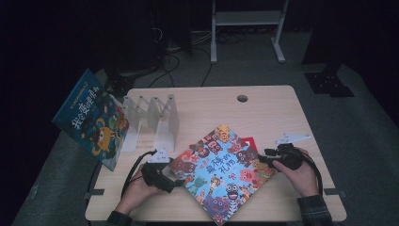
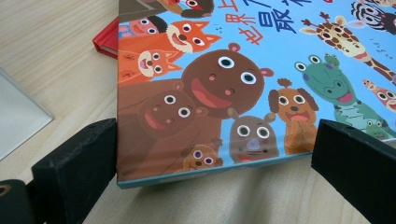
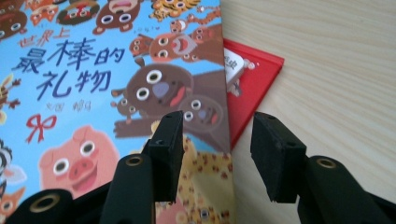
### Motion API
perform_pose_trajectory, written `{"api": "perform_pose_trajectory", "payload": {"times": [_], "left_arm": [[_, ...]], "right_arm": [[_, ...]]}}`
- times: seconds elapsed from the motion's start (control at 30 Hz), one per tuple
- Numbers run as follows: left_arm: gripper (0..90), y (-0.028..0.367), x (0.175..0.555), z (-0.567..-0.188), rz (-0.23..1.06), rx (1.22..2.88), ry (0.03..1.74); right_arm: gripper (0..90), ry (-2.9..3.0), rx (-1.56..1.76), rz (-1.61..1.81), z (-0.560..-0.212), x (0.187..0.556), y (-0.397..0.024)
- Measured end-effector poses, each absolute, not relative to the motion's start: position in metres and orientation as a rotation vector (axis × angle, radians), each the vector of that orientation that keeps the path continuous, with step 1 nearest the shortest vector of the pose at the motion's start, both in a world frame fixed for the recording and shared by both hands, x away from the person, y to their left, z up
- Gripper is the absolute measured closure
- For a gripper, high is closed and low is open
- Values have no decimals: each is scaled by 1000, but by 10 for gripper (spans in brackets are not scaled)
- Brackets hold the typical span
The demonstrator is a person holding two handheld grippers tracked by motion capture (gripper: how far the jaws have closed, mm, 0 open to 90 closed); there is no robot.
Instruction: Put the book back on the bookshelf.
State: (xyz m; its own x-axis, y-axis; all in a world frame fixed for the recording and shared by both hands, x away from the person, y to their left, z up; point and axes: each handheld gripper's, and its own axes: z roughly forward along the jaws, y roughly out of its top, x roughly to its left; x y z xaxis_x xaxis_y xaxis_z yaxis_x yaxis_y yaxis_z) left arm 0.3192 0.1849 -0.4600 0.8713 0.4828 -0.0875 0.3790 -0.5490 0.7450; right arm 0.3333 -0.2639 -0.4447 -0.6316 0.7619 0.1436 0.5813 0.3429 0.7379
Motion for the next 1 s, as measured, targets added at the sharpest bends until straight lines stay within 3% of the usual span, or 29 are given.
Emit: {"api": "perform_pose_trajectory", "payload": {"times": [0.5,1.0], "left_arm": [[8,185,320,-461,152,2216,618],[8,187,318,-463,150,2224,636]], "right_arm": [[522,2382,1244,1168,-454,302,-283],[500,2375,1258,1225,-461,297,-285]]}}
